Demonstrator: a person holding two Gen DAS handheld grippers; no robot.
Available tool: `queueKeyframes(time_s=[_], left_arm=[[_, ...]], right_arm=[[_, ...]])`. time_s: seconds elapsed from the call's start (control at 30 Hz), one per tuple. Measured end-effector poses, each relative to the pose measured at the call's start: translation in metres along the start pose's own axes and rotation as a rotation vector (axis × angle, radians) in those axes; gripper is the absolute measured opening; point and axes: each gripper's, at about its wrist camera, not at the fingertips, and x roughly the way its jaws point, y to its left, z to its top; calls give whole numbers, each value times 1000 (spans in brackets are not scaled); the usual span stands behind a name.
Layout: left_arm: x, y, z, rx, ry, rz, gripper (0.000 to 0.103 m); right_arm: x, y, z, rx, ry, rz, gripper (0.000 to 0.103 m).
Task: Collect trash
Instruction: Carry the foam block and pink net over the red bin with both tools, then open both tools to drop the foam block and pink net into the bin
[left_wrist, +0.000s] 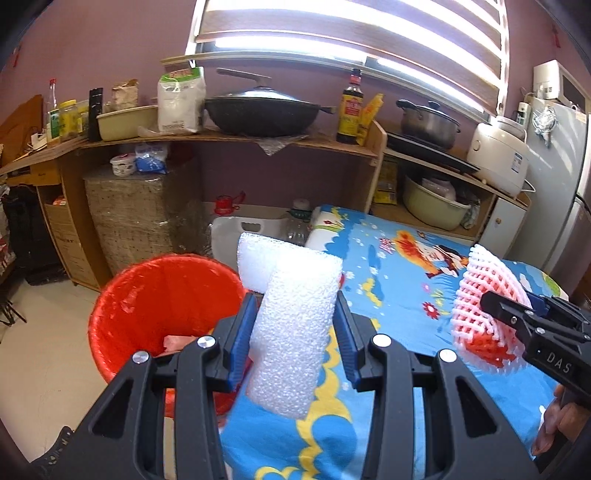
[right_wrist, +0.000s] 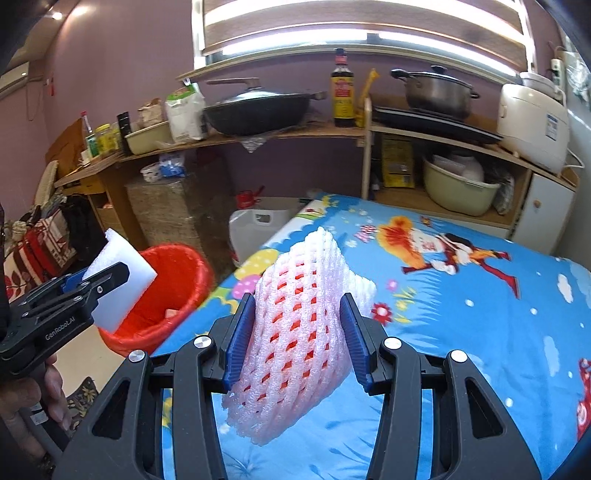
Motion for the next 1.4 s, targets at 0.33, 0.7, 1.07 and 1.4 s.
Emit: queueKeyframes(time_s=[0.33, 0.7, 1.07, 1.4], left_arm=[[18, 41, 7, -41, 19, 37, 40], [20, 94, 22, -96, 0, 116, 40], [22, 129, 31, -115, -1, 182, 40], [36, 147, 39, -103, 8, 226, 40]], right_arm=[[28, 15, 14, -12, 12, 39, 46], [53, 35, 30, -56, 22, 76, 46], [82, 84, 50, -117, 32, 175, 46], [117, 127, 61, -171, 62, 252, 46]])
